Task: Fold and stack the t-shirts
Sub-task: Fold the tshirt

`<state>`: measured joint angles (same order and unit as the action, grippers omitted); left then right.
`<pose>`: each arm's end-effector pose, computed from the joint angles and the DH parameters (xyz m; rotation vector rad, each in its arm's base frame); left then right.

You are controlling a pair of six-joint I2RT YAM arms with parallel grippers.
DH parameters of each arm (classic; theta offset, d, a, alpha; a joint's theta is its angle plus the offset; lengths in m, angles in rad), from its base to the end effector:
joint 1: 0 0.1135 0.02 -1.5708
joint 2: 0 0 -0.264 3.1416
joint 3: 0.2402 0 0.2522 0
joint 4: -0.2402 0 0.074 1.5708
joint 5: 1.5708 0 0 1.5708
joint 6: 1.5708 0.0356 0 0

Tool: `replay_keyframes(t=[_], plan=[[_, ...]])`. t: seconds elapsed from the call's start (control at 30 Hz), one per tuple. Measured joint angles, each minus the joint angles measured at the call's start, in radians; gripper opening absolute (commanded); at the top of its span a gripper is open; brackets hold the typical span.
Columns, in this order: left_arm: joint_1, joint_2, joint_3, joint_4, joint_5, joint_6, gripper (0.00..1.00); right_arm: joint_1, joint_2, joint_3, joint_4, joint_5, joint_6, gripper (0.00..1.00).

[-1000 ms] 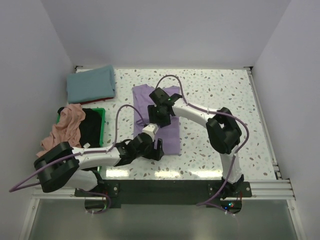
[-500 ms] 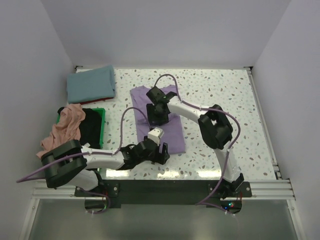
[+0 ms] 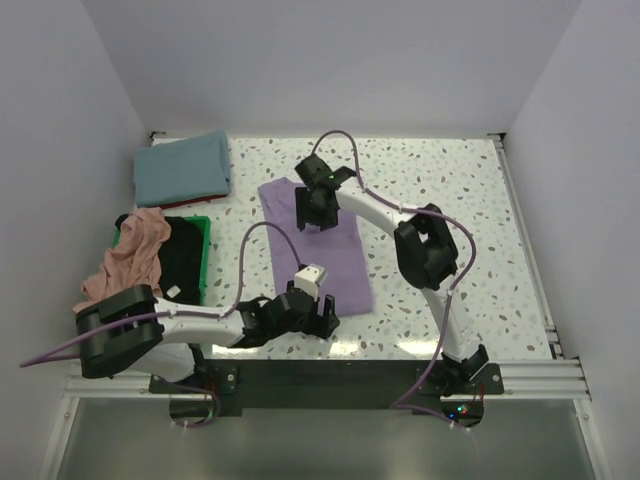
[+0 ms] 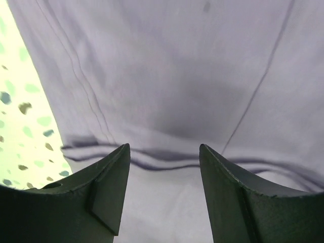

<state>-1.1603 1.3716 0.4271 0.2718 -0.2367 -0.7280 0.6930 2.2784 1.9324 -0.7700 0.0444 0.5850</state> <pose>0.1054 -0.2212 0.1413 0.3693 2.3040 -0.7469 0.3784 0.3122 0.1891 -0.1334 2.7286 0.3283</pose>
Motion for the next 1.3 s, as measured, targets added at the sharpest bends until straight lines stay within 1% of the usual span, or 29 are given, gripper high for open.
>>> replay_keyframes(t=[0.1, 0.2, 0.33, 0.43, 0.53, 0.6, 0.67, 0.7, 0.73, 0.8, 0.87, 0.9, 0.97, 1.03, 1.13, 1.3], plan=[[-0.011, -0.032, -0.004, -0.045, 0.0, -0.018, 0.82, -0.028, -0.002, 0.042, 0.001, 0.01, -0.01, 0.61], [-0.015, -0.072, -0.001, -0.121, -0.005, -0.024, 0.86, -0.058, -0.019, 0.045, -0.003, 0.013, -0.017, 0.61], [-0.018, -0.102, 0.06, -0.299, -0.034, -0.031, 0.91, -0.1, -0.095, -0.01, 0.001, 0.018, -0.038, 0.62], [-0.018, -0.121, 0.129, -0.41, -0.067, -0.031, 0.93, -0.124, -0.214, -0.121, 0.0, 0.022, -0.055, 0.62], [0.003, -0.15, 0.182, -0.462, -0.085, -0.03, 0.93, -0.13, -0.365, -0.275, 0.006, 0.025, -0.065, 0.62], [0.048, -0.173, 0.194, -0.476, -0.079, -0.029, 0.93, -0.128, -0.449, -0.373, 0.01, 0.018, -0.064, 0.62], [0.125, -0.197, 0.192, -0.495, -0.061, -0.029, 0.93, -0.124, -0.532, -0.489, 0.027, 0.009, -0.06, 0.62], [0.145, -0.208, 0.187, -0.505, -0.055, -0.029, 0.93, -0.122, -0.564, -0.545, 0.035, -0.002, -0.053, 0.62], [0.191, -0.22, 0.18, -0.51, -0.052, -0.03, 0.93, -0.119, -0.594, -0.603, 0.048, -0.014, -0.046, 0.61], [0.238, -0.248, 0.163, -0.538, -0.048, -0.032, 0.92, -0.109, -0.641, -0.707, 0.058, -0.032, -0.031, 0.61], [0.264, -0.273, 0.143, -0.568, -0.037, -0.039, 0.9, -0.087, -0.682, -0.803, 0.07, -0.04, -0.011, 0.6], [0.275, -0.284, 0.132, -0.582, -0.032, -0.042, 0.86, -0.069, -0.703, -0.851, 0.084, -0.045, 0.004, 0.6], [0.293, -0.311, 0.099, -0.602, -0.019, -0.053, 0.82, -0.029, -0.748, -0.94, 0.103, -0.063, 0.036, 0.58], [0.304, -0.347, 0.057, -0.612, 0.001, -0.071, 0.8, 0.007, -0.791, -1.015, 0.123, -0.075, 0.071, 0.57], [0.309, -0.41, -0.004, -0.626, 0.031, -0.105, 0.8, 0.039, -0.84, -1.099, 0.15, -0.094, 0.118, 0.53], [0.309, -0.496, -0.082, -0.642, 0.076, -0.171, 0.79, 0.047, -0.863, -1.162, 0.192, -0.114, 0.169, 0.5]])
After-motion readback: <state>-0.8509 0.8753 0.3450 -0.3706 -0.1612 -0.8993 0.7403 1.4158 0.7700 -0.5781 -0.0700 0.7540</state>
